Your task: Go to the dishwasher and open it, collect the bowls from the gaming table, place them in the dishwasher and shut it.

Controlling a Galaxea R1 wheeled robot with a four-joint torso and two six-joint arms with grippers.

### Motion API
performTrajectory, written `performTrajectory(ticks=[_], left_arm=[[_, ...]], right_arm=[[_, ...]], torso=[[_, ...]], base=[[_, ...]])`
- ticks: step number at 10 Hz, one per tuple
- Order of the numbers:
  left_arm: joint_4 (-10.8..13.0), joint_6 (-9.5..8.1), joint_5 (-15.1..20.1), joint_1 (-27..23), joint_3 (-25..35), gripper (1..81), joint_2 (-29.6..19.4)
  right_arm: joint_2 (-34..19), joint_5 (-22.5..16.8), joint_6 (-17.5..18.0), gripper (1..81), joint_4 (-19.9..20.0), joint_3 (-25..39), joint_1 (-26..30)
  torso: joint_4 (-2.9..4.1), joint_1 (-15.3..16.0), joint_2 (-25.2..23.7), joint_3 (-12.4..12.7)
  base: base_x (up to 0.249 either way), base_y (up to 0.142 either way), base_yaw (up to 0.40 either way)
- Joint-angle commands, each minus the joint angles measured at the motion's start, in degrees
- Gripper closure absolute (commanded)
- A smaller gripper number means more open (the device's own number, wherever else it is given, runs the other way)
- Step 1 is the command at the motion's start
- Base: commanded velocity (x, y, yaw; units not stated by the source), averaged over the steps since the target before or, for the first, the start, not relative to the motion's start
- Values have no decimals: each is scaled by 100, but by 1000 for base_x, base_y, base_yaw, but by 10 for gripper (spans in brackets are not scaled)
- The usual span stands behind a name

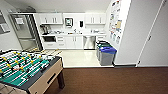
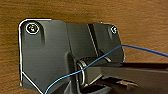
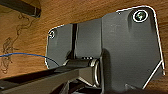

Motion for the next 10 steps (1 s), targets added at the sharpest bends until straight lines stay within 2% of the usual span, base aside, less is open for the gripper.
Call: performTrajectory(ticks=[1,10], left_arm=[[41,54,307,-252,84,10,-65],[41,54,307,-244,84,10,-21]], right_arm=[[-71,-326,13,10,64,36,253],[16,-326,13,10,12,27,279]], torso=[[0,0,0,0],[0,-2,0,0]], base=[[174,0,0],[180,0,0]])
